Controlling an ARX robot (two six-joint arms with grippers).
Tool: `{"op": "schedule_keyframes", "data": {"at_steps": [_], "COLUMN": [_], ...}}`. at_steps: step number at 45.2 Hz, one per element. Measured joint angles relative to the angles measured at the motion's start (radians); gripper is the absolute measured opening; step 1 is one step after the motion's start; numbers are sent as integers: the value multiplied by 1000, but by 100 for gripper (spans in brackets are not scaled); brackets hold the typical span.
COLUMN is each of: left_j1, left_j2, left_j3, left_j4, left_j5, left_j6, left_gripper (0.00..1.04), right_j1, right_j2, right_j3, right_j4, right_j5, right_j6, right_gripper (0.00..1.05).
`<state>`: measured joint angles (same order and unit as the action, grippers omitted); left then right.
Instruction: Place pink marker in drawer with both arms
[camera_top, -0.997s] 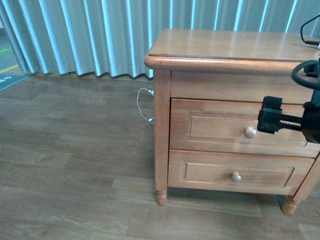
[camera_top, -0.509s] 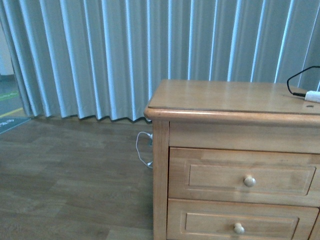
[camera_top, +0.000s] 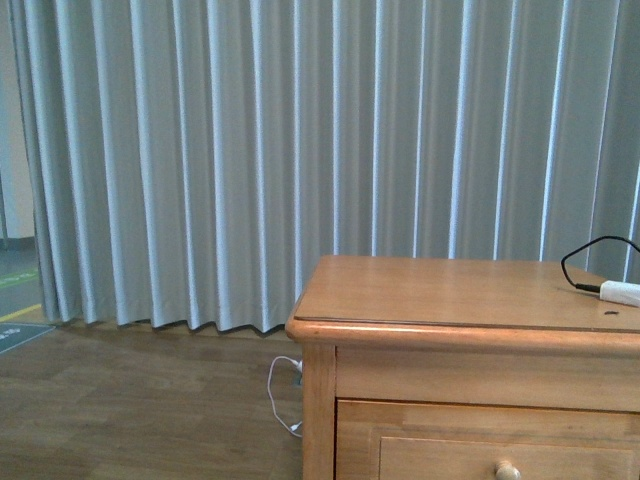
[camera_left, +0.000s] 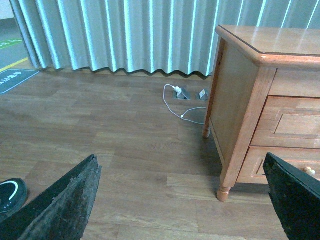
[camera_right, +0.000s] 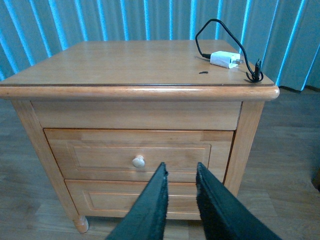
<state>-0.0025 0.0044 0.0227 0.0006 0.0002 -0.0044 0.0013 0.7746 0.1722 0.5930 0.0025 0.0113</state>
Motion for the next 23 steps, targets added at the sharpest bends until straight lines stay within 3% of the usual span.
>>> {"op": "schedule_keyframes", "data": {"at_steps": [4, 23], "left_j1": [0, 0], "left_j2": [0, 0], "left_j3": [0, 0], "left_j4": [0, 0], "left_j5": [0, 0], "left_j6": [0, 0], "left_gripper": [98, 98], "right_j1": [0, 0], "right_j2": [-45, -303], "right_j3": [-29, -130], "right_j4": [-14, -170], "right_j5": [0, 0], "right_j6": [-4, -7], "right_gripper": [1, 1]}}
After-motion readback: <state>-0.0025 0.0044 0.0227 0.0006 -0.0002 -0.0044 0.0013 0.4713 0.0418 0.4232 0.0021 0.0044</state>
